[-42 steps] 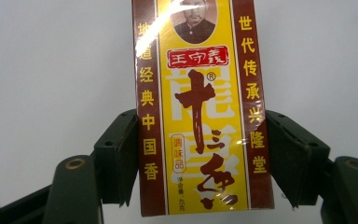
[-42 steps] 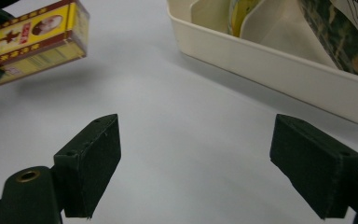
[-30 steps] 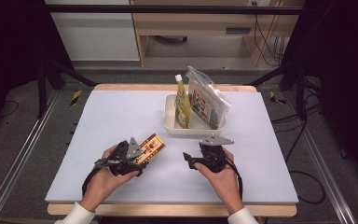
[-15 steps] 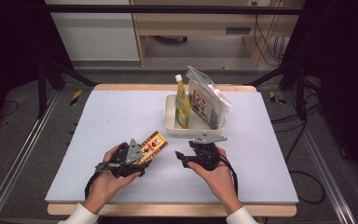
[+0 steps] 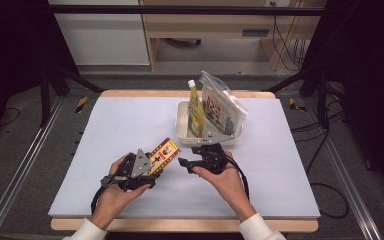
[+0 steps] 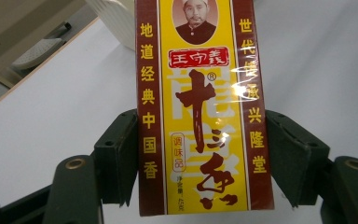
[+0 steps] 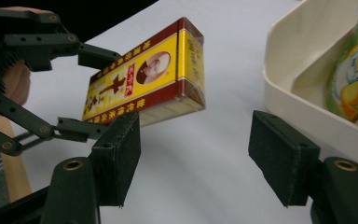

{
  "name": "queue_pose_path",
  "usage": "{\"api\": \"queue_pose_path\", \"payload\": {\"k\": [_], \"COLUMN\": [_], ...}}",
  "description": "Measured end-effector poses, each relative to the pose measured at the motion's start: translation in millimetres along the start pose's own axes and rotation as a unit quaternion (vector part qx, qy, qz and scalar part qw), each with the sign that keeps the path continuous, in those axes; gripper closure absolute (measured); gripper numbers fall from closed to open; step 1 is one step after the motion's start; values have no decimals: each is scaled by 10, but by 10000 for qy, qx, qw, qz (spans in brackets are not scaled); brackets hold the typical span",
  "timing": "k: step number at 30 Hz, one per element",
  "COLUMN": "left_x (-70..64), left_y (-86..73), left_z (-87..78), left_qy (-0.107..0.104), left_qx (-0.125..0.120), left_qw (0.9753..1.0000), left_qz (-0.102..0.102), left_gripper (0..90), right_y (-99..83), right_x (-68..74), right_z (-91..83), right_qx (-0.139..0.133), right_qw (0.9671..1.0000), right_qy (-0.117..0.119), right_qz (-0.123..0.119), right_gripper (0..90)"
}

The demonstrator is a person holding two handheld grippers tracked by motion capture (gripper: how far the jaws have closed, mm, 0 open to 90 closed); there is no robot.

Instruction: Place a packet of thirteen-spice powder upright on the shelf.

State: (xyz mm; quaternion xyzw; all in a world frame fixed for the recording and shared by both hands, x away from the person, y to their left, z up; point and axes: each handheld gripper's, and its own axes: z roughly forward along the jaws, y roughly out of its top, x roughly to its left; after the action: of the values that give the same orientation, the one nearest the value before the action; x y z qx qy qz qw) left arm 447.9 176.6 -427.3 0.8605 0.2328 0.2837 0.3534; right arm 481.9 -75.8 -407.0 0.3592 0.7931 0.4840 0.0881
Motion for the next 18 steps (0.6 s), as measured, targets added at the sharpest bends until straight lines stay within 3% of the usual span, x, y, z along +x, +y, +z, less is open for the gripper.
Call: {"api": "queue_pose_path", "payload": {"k": [3,11,15,18], "left_x": [-31,-95,-117,-122], "left_y": [14,60,77,74], "left_z": [4,-12,-19,-16], "left_qy": [-33,-76,-115,-112], "left_qx": [-37,-253,-400,-400], "left_qw": [10000,9996,9991,9991], "left_qz": [42,112,90,98], "left_gripper": [320,320,319,318], "right_y": [14,37,46,52], "right_x": [-9,-33,-33,-10], "right_z": [37,129,147,154], "right_qx": [-45,-89,-110,-145], "right_qw": [9995,9965,9955,9955], "right_qy": [256,637,732,697], "right_qz": [174,539,600,618], "right_gripper": [345,347,376,447]}}
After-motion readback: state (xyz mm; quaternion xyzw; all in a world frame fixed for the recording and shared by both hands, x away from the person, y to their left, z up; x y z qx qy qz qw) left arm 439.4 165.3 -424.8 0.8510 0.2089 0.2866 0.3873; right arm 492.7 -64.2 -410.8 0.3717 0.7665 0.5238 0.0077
